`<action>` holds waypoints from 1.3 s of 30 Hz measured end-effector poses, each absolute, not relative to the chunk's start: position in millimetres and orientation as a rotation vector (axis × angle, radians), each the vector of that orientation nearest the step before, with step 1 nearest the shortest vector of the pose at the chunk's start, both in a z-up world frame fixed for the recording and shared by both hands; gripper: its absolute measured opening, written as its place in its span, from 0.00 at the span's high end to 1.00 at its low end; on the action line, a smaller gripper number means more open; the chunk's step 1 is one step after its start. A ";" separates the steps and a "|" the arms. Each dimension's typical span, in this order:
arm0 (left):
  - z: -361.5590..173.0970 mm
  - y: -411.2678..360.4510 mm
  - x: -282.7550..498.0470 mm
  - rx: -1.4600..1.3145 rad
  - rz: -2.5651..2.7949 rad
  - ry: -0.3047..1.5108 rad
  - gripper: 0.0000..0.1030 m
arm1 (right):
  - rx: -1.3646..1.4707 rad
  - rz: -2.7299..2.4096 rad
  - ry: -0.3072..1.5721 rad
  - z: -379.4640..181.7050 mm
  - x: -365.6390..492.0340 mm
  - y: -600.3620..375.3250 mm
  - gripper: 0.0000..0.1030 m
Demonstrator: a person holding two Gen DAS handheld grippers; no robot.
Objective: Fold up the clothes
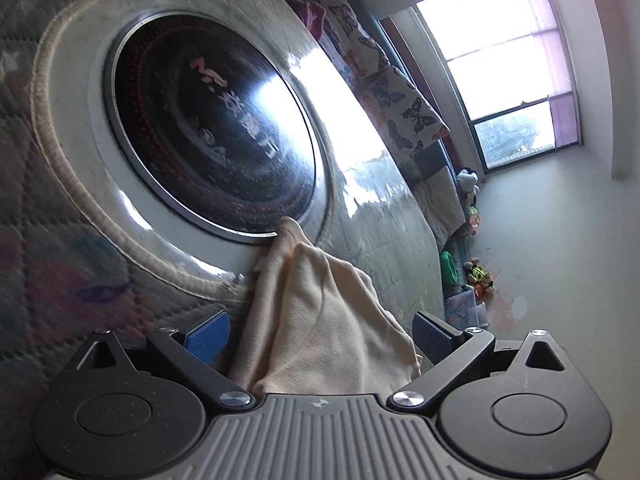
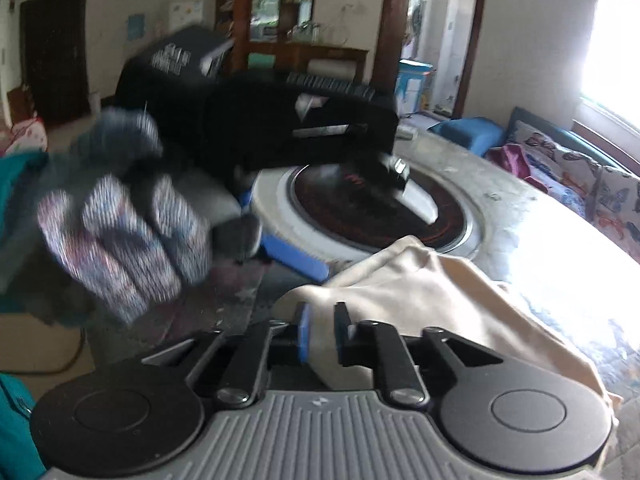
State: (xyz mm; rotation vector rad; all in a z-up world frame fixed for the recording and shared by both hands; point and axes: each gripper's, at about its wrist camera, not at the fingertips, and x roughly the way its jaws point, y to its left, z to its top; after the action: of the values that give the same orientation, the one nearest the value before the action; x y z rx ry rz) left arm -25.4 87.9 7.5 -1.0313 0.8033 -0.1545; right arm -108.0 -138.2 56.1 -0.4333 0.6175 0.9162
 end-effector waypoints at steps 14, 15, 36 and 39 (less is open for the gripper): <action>3.0 80.7 -25.3 -1.054 -0.181 0.815 0.03 | -0.417 0.880 0.583 53.7 -109.7 -139.3 0.94; 2.3 79.3 -24.6 -1.059 -0.187 0.817 0.03 | -0.393 0.880 0.576 60.6 -109.7 -144.1 0.94; -24.0 70.1 -8.1 -1.125 -0.235 0.901 0.75 | -0.257 0.888 0.620 78.7 -133.0 -197.6 0.91; -21.2 67.9 -7.6 -1.097 -0.234 0.894 0.75 | -0.230 0.805 0.622 79.5 -130.6 -216.7 0.91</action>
State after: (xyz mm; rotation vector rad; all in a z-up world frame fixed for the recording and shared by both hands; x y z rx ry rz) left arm -7.6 67.9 -21.2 -1.0971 0.8938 -0.2343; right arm -130.6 -216.7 79.5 -0.2299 0.6221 0.8052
